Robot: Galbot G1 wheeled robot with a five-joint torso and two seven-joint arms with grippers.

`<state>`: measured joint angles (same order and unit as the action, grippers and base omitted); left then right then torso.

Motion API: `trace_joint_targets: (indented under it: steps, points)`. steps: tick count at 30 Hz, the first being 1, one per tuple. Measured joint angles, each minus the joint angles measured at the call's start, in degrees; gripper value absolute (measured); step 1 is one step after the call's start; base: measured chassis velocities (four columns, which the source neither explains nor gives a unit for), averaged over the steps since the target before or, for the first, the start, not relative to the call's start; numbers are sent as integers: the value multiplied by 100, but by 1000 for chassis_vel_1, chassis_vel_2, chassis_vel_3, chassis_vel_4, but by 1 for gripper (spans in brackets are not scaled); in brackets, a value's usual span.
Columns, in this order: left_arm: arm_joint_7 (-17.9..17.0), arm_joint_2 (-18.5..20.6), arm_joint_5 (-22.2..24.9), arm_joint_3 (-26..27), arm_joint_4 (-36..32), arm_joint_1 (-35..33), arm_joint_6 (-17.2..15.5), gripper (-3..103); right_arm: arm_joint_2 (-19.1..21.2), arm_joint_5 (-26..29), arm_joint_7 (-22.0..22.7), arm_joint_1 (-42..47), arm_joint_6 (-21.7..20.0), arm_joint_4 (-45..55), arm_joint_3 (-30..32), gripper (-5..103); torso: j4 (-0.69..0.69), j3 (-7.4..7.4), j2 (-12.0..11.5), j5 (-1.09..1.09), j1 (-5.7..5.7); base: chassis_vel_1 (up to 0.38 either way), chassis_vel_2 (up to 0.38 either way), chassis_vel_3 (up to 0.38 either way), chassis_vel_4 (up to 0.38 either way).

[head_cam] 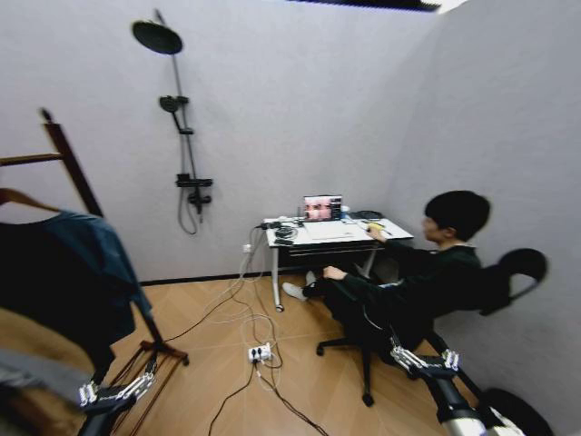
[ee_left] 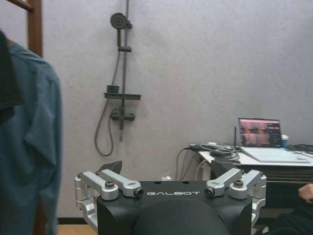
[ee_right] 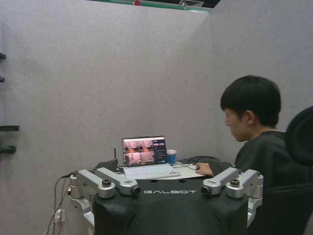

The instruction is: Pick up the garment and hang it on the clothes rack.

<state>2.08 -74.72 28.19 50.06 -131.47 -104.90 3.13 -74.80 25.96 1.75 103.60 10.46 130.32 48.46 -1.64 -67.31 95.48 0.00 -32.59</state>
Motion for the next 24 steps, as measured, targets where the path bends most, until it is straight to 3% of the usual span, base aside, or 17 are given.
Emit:
trace_joint_targets:
  steps: [24]
  points:
    - [0, 0, 0, 0, 0, 0, 0, 100, 0, 0, 0, -1, 0, 0, 0, 100, 1, 0, 0, 0, 0, -13, -10, -9, -12]
